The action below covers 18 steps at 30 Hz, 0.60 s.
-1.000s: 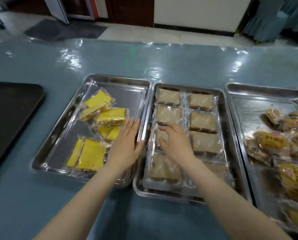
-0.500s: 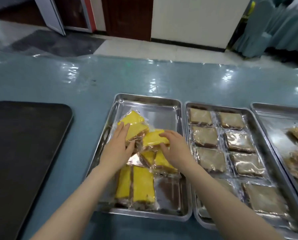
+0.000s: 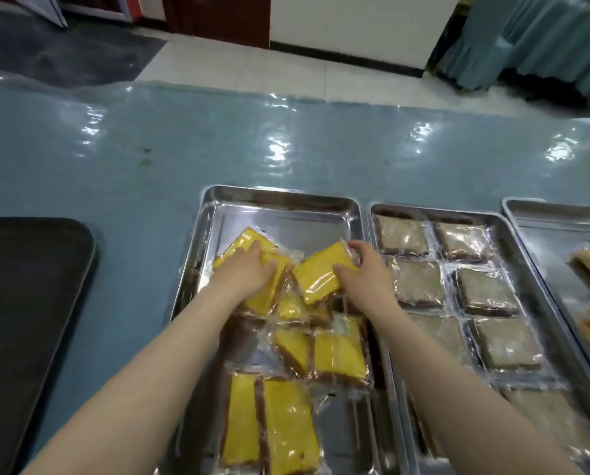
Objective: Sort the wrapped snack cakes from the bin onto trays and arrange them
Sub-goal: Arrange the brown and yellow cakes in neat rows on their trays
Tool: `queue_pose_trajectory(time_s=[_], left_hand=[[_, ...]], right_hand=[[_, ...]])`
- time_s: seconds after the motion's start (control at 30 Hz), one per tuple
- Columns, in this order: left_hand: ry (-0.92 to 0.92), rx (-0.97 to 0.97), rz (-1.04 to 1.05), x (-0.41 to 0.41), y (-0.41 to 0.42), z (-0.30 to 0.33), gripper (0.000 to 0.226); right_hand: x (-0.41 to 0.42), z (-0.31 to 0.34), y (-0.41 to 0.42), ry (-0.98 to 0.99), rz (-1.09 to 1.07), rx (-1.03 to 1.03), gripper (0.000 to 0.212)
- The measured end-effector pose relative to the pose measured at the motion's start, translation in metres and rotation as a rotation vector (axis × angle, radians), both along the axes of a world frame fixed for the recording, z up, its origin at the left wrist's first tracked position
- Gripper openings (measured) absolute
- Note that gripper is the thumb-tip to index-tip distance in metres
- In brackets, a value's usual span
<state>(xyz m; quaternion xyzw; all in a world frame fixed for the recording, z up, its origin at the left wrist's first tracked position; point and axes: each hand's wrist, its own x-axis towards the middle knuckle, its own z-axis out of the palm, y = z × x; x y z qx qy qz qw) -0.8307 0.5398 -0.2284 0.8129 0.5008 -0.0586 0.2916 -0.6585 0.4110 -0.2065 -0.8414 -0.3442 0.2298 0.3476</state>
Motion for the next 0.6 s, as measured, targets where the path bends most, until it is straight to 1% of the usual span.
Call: queue_pose_trajectory(time_s=[0.1,0.17,0.2,0.27,0.3,0.33,0.4,0.43,0.6], left_hand=[[0.042,0.035,0.002,0.011,0.012,-0.009,0.07],[0.045,0.066,0.008,0.015,0.021,-0.009,0.067],[0.053,0.07,-0.005,0.017,0.026,-0.009,0.066],[0.078,0.065,-0.037,0.02,0.032,-0.01,0.066],[0.091,0.068,-0.055,0.02,0.035,-0.011,0.067],[0.105,0.079,-0.083,0.02,0.037,-0.013,0.068],[0.123,0.111,-0.156,0.019,0.043,-0.018,0.069],[0.111,0.125,-0.187,0.017,0.048,-0.02,0.067],[-0.04,0.133,-0.265,0.006,0.074,-0.023,0.04]], right_hand=[[0.013,-0.007,0.017,-0.017,-0.096,0.134,0.05],[0.019,-0.013,0.029,-0.034,-0.099,0.123,0.052],[0.021,-0.016,0.034,-0.088,-0.07,0.078,0.054],[0.02,-0.022,0.042,-0.357,0.061,-0.05,0.058],[0.019,-0.025,0.046,-0.492,0.16,-0.087,0.057],[0.018,-0.029,0.05,-0.55,0.27,-0.106,0.054],[0.015,-0.035,0.055,-0.476,0.454,-0.154,0.044],[0.015,-0.04,0.056,-0.431,0.502,-0.181,0.042],[0.021,-0.05,0.071,-0.407,0.501,-0.197,0.049]])
